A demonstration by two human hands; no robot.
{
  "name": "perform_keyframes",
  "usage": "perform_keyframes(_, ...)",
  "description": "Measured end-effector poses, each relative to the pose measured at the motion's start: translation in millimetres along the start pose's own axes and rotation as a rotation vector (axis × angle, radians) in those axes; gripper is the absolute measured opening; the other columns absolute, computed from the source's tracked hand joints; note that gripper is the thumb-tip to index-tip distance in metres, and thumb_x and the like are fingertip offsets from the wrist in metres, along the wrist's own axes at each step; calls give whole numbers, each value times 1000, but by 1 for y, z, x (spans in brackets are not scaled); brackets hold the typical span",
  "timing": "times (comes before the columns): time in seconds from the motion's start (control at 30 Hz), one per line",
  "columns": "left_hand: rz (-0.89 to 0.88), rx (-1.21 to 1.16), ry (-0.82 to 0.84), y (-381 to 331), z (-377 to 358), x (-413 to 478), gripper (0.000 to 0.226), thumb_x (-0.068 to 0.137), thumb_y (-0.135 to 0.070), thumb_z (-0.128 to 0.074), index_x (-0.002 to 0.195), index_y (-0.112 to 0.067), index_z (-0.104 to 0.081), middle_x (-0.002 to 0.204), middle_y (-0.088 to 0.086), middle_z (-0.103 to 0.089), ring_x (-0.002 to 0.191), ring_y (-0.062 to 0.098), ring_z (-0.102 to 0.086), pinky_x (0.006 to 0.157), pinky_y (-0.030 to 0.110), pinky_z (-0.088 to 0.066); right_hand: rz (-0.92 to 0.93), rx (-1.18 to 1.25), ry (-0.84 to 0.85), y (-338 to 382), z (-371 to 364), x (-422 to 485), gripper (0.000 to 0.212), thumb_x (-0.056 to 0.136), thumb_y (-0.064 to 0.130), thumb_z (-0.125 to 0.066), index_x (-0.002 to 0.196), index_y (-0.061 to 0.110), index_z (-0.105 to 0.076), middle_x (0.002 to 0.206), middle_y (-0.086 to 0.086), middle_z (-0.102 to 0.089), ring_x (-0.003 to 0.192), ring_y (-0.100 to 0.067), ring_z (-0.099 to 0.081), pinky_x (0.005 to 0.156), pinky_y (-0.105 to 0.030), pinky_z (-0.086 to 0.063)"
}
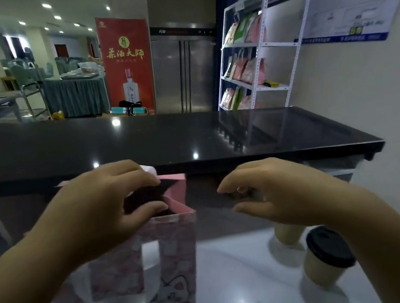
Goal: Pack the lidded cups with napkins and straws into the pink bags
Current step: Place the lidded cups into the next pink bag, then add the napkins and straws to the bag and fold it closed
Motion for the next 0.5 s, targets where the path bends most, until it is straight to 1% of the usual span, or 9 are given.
perform_keyframes(0.1,-30,-66,18,-61,-24,14,50,76,-64,-45,102,-27,-66,96,-9,-66,77,5,-61,62,23,-54,-97,-19,73,-42,-8,-50,39,88,39,-59,127,37,-50,119,16,-56,105,-4,-52,88,-27,-48)
perform_keyframes(0.2,-77,-106,36,-121,-63,32,52,78,-67,-41,104,-30,-66,98,-12,-65,79,2,-60,64,20,-52,-224,-19,139,-90,-17,-103,38,88,40,-59,124,38,-48,119,14,-55,104,-9,-51,85,-27,-46)
perform_keyframes(0.27,-88,-133,63,-153,-93,43,49,77,-67,-43,108,-34,-63,103,-17,-62,80,-1,-55,66,12,-43,-280,-8,172,-119,-26,-136,34,88,38,-58,121,38,-50,116,14,-57,101,-9,-52,79,-25,-46)
perform_keyframes(0.33,-100,-153,89,-181,-123,52,45,78,-65,-45,112,-38,-59,108,-22,-58,75,-5,-48,62,8,-36,-338,14,202,-148,-35,-167,34,88,41,-59,120,40,-50,115,16,-58,97,-6,-53,72,-19,-44)
perform_keyframes(0.4,-97,-175,126,-205,-147,61,42,80,-64,-46,113,-41,-56,111,-25,-55,68,-7,-43,61,8,-35,-427,48,225,-181,-45,-196,38,87,44,-60,123,41,-49,117,17,-57,98,-6,-53,76,-19,-43)
perform_keyframes(0.43,-93,-187,138,-216,-157,66,41,80,-64,-46,112,-41,-56,112,-26,-54,69,-6,-43,64,9,-35,-474,59,231,-198,-50,-209,39,87,46,-60,124,40,-48,118,16,-57,99,-6,-53,79,-21,-44)
perform_keyframes(0.5,-95,-215,166,-236,-176,75,40,80,-63,-48,111,-38,-57,110,-24,-55,82,-3,-49,68,14,-39,-561,66,239,-231,-59,-234,41,86,47,-59,125,40,-46,119,16,-56,99,-6,-53,81,-23,-45)
Point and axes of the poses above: each hand's wrist, its own x-axis towards the middle knuckle, its own z-axis out of the back of the hand, y = z × x, the point moved 10 cm from there along x, towards the middle knuckle
